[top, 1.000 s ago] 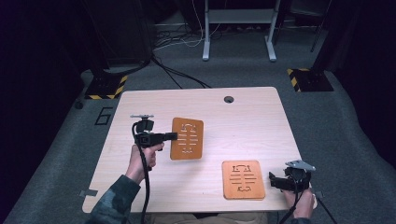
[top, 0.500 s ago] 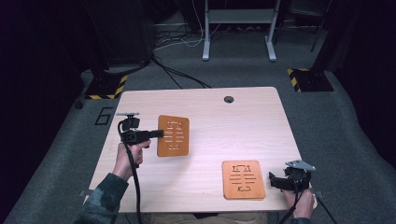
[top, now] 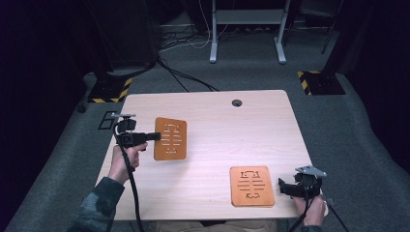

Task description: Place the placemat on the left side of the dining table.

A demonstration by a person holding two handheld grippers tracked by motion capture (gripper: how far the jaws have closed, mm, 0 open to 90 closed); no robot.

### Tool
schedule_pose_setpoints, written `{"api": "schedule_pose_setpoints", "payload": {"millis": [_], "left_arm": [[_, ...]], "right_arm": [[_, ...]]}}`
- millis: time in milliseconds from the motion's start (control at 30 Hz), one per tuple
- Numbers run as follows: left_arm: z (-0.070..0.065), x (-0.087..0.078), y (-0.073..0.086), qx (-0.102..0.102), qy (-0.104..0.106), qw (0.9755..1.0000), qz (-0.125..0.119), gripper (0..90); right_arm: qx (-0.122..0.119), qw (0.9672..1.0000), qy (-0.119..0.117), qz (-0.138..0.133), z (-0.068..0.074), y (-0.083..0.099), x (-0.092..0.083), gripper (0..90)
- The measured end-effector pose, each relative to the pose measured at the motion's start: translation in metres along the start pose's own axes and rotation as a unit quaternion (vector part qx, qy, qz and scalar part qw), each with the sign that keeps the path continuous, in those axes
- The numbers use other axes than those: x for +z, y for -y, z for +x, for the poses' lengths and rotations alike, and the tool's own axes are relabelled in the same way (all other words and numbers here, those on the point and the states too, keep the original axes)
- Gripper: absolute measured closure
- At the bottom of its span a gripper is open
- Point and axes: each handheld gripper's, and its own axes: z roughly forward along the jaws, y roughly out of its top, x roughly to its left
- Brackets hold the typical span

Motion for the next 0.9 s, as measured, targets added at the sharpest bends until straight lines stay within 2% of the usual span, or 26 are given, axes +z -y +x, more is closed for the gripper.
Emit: {"api": "schedule_pose_setpoints", "payload": {"millis": [367, 467, 500, 700, 900], "left_arm": [[0.014, -0.011, -0.014, -0.003, -0.037, 0.9992, 0.013, 86.9], [0.017, -0.012, -0.016, -0.005, -0.041, 0.999, 0.016, 86.9], [0.019, -0.013, -0.018, -0.005, -0.049, 0.9986, 0.02, 86.9], [0.025, -0.015, -0.024, -0.004, -0.067, 0.9973, 0.027, 86.9], [0.028, -0.016, -0.029, 0.001, -0.08, 0.9963, 0.03, 86.9]], "right_arm": [[0.001, 1.0, 0.0, 0.0, 0.0, 0.0, 0.0, 2.4], [0.0, 1.0, 0.0, 0.001, 0.0, 0.0, 0.0, 2.4], [0.0, 1.0, 0.0, 0.0, 0.0, 0.0, 0.0, 2.4], [0.001, 1.0, 0.0, 0.0, 0.0, 0.0, 0.0, 2.4], [0.0, 1.0, 0.0, 0.0, 0.0, 0.0, 0.0, 2.4]]}}
